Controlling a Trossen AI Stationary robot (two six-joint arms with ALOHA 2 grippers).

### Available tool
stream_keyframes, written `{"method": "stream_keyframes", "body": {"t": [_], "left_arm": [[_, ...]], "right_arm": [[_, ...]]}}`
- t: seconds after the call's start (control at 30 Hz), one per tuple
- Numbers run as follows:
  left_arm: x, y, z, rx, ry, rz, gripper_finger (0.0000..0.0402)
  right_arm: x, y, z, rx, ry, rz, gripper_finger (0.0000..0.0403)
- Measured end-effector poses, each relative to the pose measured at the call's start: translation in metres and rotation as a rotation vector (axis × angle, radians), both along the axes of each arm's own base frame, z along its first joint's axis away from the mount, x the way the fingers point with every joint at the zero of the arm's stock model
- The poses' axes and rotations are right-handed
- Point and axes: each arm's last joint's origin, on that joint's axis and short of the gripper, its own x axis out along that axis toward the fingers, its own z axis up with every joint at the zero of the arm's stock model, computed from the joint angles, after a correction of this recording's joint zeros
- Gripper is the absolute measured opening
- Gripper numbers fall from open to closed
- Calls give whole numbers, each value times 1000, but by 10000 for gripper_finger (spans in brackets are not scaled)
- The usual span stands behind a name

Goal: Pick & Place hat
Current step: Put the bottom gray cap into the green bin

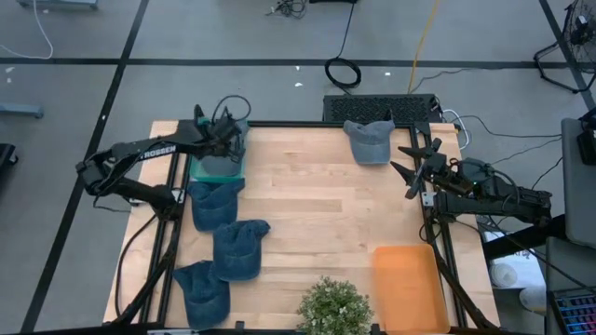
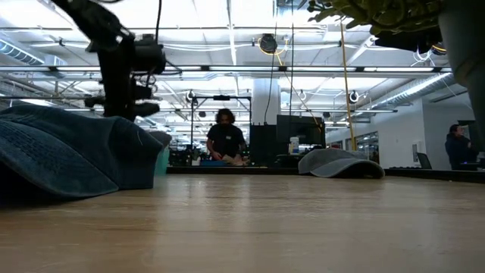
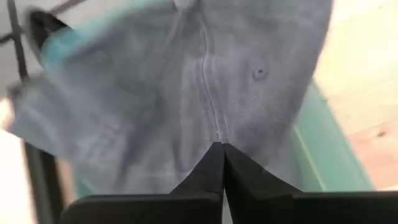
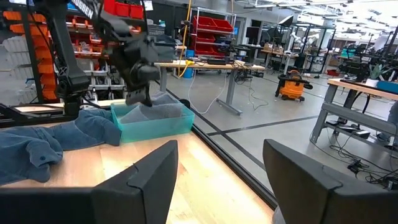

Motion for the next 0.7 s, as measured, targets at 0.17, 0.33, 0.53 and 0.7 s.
{"method": "stream_keyframes", "body": {"t": [0.17,0.33,0.53,0.7], "left_arm": [[-18,3,-36,-3,-65,54,7],[-28,4,-51,-20,-111,92,4],[-25,7,-36,10,-115,56,16],[-21,11,-7,67,-155,21,4]], "right_arm": [[0,0,0,0,0,0,225],[0,0,0,0,0,1,222],[0,0,0,0,0,1,226],[0,0,0,0,1,1,223]]}}
